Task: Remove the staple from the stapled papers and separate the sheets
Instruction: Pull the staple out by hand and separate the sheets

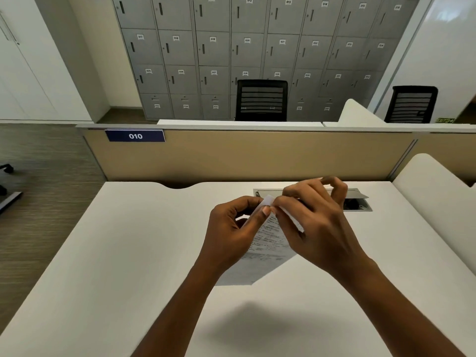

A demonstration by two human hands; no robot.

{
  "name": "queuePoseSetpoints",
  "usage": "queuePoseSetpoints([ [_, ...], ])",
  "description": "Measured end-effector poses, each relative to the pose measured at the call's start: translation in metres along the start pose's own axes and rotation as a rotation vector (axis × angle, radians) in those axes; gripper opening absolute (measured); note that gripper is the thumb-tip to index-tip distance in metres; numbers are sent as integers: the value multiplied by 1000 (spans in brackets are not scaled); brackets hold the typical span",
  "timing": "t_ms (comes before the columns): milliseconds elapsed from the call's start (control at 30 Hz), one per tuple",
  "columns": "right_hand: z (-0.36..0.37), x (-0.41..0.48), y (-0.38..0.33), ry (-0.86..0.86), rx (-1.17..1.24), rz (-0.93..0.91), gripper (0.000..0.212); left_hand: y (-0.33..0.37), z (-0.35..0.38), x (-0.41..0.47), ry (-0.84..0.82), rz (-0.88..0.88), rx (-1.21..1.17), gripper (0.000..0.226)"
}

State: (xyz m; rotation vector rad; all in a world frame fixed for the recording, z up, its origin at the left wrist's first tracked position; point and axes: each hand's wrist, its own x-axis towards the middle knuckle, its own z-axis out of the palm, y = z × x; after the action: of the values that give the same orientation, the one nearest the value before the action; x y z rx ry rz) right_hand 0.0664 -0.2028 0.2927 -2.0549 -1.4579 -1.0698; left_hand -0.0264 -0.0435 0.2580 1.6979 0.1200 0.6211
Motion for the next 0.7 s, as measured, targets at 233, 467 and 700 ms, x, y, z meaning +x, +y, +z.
queuePoseSetpoints([
  [233,-1,4,-3,-74,-153,-93,17,-5,1,1,41,110,151,17],
  [467,2,7,0,-181,-196,-120,17,-5,1,2,53,143,175,15],
  [700,10,0,4,-175,-193,-147,17,0,1,3,28,40,96,20],
])
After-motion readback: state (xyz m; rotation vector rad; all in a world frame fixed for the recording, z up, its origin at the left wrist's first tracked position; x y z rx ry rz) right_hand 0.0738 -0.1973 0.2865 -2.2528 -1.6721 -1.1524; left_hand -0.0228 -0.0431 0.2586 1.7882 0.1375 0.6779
